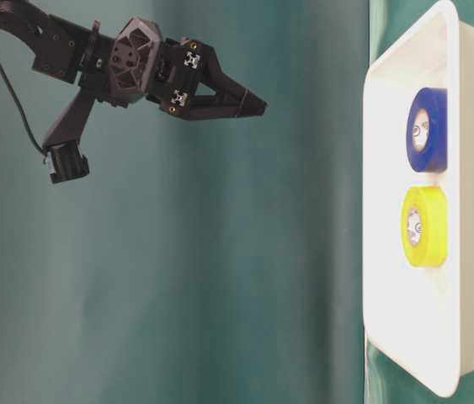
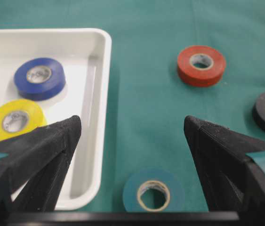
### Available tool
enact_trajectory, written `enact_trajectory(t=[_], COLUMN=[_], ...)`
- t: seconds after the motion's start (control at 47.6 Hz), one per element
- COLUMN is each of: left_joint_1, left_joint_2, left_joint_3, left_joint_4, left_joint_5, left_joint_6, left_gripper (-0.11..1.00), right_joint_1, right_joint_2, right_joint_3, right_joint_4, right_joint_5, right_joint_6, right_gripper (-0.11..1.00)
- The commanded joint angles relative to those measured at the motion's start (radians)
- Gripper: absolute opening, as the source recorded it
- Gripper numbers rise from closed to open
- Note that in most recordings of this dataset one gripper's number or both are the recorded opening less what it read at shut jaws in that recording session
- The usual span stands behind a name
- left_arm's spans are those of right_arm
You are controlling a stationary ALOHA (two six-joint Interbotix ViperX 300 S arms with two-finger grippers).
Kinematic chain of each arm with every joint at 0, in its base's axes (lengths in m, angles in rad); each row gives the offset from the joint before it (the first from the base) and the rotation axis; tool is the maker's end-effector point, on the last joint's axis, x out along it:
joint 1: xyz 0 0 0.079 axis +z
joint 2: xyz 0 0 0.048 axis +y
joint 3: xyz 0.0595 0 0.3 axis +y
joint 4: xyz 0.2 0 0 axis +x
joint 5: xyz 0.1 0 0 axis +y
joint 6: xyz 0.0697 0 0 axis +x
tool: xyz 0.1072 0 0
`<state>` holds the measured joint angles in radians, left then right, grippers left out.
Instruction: Pick up the tape from a random location and place it into the white case.
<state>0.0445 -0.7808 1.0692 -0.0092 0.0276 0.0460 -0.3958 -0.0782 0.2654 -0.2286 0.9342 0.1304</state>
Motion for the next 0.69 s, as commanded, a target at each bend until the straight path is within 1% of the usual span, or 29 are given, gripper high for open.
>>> enact_trajectory(t=[0.0, 0.147, 0.294, 0.42, 0.672], left_joint_1=[0.000, 0.002, 0.000, 0.002, 0.000], left_joint_2=[0.000, 0.000, 0.000, 0.000, 0.000], left_joint_3=[-0.028, -0.028, -0.028, -0.028, -0.028], left_joint_4=[-0.002, -0.002, -0.002, -0.002, -0.002], left_joint_5=[0.000, 0.002, 0.002, 0.002, 0.002], left_joint_6=[-0.002, -0.002, 0.000, -0.002, -0.002], left_gripper=[0.98, 0.98, 0.98, 0.98, 0.98], right_joint_1=[0.008, 0.041, 0.104, 0.166, 0.318], right_joint_2=[-0.025, -0.025, -0.023, -0.025, -0.023], right_joint_3=[-0.021, -0.020, -0.020, -0.020, -0.018], right_joint_4=[-0.003, 0.002, 0.003, 0.003, 0.003], right_joint_5=[-0.005, -0.006, -0.005, -0.005, -0.005], right_joint_6=[0.002, 0.005, 0.015, 0.041, 0.106], right_gripper=[0.91, 0.91, 0.91, 0.91, 0.91])
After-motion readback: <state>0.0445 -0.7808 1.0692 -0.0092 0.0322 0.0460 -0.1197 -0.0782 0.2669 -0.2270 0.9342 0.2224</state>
